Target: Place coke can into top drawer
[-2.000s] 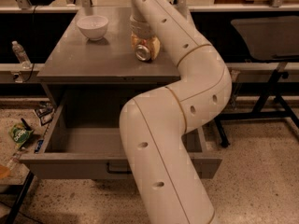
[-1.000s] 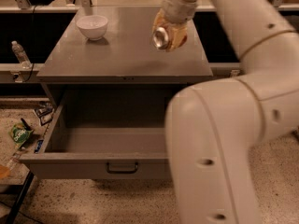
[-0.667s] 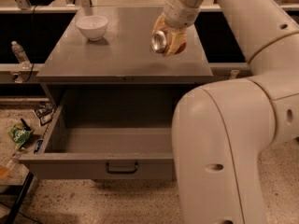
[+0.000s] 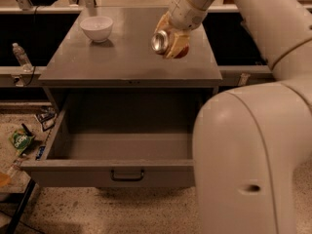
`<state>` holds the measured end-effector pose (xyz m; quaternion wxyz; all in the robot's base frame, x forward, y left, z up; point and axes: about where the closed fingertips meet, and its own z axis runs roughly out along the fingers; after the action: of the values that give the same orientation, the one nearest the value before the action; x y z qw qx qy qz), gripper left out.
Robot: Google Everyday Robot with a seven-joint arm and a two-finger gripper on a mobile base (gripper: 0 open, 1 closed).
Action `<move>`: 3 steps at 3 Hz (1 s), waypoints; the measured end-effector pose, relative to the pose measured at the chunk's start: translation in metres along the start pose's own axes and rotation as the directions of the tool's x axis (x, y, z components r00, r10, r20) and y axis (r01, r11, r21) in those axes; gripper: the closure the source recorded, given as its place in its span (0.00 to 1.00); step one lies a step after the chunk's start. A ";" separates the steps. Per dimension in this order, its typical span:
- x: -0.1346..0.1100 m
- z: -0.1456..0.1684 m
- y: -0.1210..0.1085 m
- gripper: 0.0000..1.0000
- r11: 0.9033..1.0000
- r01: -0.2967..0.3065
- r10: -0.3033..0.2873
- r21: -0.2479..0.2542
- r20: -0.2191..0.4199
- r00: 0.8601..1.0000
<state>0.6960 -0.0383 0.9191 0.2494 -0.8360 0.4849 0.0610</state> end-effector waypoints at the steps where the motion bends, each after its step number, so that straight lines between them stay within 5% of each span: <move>1: -0.038 -0.004 0.013 1.00 0.985 -0.168 0.163 0.038 0.106 0.981; 2: -0.065 0.002 0.041 1.00 0.955 -0.297 0.296 -0.005 0.103 0.950; 3: -0.082 0.024 0.083 1.00 0.916 -0.386 0.391 -0.109 0.030 0.920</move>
Offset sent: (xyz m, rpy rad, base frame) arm -0.1384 0.0464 -0.0499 0.0531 0.3884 -0.3746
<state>0.5866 0.0031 0.8967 0.2018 -0.7328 0.6311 0.1551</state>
